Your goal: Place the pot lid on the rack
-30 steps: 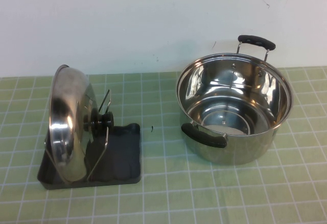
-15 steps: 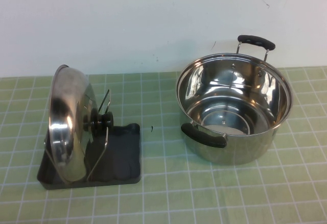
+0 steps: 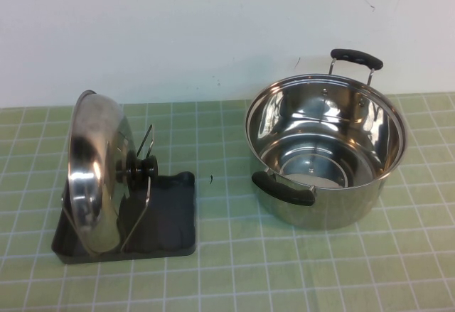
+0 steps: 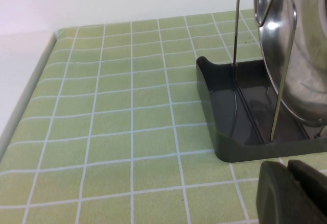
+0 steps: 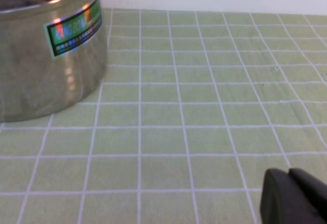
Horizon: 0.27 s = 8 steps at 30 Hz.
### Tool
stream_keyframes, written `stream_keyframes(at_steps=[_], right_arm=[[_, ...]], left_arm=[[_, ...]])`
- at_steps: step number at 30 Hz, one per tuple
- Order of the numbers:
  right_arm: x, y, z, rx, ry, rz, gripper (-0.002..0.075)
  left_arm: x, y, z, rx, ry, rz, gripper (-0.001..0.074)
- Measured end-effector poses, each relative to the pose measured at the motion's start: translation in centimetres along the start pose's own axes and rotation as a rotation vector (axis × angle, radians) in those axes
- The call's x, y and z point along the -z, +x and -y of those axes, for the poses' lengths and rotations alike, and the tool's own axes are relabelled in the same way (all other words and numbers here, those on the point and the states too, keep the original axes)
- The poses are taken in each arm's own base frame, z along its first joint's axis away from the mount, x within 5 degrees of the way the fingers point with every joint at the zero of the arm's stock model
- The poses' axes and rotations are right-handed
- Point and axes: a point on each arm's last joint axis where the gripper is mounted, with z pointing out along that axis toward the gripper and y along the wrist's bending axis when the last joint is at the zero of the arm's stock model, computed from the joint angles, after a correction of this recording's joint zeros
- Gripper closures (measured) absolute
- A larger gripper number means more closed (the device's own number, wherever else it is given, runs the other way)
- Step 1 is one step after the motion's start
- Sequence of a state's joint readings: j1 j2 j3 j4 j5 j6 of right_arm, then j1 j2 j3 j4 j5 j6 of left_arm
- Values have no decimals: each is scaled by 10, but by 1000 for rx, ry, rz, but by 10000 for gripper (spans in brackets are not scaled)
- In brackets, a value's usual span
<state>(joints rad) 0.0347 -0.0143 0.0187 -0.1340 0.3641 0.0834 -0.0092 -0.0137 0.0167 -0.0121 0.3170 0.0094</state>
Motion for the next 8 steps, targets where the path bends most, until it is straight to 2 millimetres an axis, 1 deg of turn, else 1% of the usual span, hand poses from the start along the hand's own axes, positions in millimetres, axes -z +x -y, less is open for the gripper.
stream_keyframes(at_steps=[4,8], right_arm=[[0,0,-2,48,-25,2,727],[0,0,-3,45,-28,2,727]], left_arm=[[0,0,0,0,0,0,737],[0,0,0,0,0,0,738]])
